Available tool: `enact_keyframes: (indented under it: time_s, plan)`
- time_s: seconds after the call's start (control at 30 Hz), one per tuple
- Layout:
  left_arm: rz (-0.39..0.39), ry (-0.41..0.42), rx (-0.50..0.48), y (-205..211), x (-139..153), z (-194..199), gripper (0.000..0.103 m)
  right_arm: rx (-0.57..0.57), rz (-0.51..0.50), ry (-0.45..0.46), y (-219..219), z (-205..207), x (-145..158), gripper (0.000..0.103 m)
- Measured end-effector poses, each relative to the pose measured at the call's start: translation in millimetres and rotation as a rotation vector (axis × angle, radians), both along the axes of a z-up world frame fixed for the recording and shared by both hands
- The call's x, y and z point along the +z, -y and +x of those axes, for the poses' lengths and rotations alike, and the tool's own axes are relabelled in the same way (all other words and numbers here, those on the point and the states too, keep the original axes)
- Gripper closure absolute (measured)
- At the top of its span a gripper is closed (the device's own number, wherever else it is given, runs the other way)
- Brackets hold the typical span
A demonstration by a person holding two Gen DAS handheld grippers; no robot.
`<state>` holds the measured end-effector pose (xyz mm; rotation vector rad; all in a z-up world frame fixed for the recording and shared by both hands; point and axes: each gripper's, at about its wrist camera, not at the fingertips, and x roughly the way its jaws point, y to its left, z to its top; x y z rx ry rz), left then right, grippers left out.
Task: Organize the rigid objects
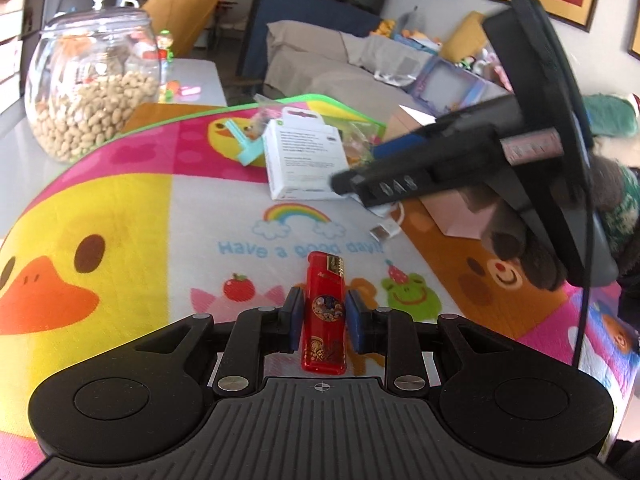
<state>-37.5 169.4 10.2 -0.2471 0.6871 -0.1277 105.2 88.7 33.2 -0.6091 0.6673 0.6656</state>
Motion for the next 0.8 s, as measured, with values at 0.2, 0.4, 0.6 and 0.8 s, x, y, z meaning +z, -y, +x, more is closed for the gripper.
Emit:
enact_keyframes:
  time_s: [0.2,0.4,0.6,0.8]
  plan:
    - [-0.007,0.008,0.018,0.8,-3.3,2.9,0.075,0.021,-0.077,-0.013,13.1,-0.5,-9.4,0.05]
    - [-0.024,0.01,0.033,-0.7,-3.6,0.2,0.075,0.006,0.008,-0.085,13.9,5.1,-12.1,0.057]
    - [-0.042,0.012,0.064,-6.2,-2.9,-4.4,0.075,0.107,0.052,-0.145,26.5,-38.0,-13.1,0.069]
    - [-0.057,0.011,0.097,-9.0,-2.4,-8.8,0.076,0.177,0.094,-0.237,64.2,-77.0,-9.1,0.068]
